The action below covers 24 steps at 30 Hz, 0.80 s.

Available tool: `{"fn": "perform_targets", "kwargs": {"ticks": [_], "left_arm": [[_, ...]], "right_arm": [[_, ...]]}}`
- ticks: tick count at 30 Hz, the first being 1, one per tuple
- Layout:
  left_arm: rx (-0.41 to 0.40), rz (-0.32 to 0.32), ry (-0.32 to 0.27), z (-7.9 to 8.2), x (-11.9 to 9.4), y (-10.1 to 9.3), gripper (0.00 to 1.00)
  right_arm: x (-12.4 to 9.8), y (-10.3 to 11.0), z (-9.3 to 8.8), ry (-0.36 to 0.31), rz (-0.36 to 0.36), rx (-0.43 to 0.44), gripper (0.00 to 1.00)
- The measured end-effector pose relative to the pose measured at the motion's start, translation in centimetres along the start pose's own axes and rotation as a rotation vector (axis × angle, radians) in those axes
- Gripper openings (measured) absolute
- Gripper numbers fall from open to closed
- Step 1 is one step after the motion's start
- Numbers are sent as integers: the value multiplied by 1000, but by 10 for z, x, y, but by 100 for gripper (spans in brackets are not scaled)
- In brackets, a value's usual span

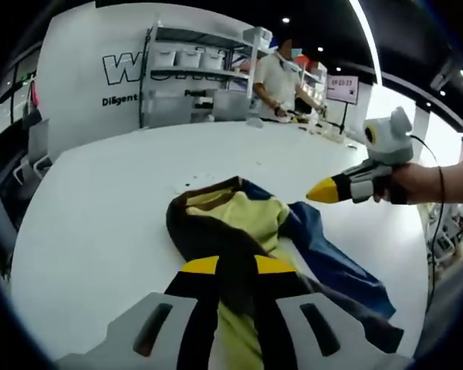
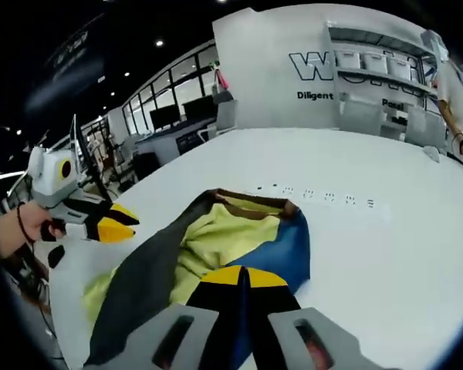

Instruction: Fold the garment on the visible template until the final outline fits inside the template.

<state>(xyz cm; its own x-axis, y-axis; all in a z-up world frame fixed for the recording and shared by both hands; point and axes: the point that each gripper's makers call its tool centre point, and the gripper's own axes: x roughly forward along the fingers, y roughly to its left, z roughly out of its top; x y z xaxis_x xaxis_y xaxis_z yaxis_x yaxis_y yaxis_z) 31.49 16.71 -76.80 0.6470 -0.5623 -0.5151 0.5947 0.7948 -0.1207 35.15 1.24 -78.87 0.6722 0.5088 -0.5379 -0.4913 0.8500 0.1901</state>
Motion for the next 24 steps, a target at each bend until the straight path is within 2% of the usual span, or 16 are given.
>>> {"fn": "perform_targets", "kwargs": {"ticks": [6,16,19,24], "left_arm": [[7,-15,-7,-10,-13,-14,9],[-8,-17,-2,-25,-22,-31,10],[-2,-8,14,-34,-25,-35,10],[-47,-9,24,-46,-35,-41,10]], "right_arm": [[-10,7,-13,6,-7,-47,0],[-26,18,-28,16,-11,-101,0],[-30,20,-29,0,-17,-67,0],[-36,26,-34,3,-26,-116,0]]}}
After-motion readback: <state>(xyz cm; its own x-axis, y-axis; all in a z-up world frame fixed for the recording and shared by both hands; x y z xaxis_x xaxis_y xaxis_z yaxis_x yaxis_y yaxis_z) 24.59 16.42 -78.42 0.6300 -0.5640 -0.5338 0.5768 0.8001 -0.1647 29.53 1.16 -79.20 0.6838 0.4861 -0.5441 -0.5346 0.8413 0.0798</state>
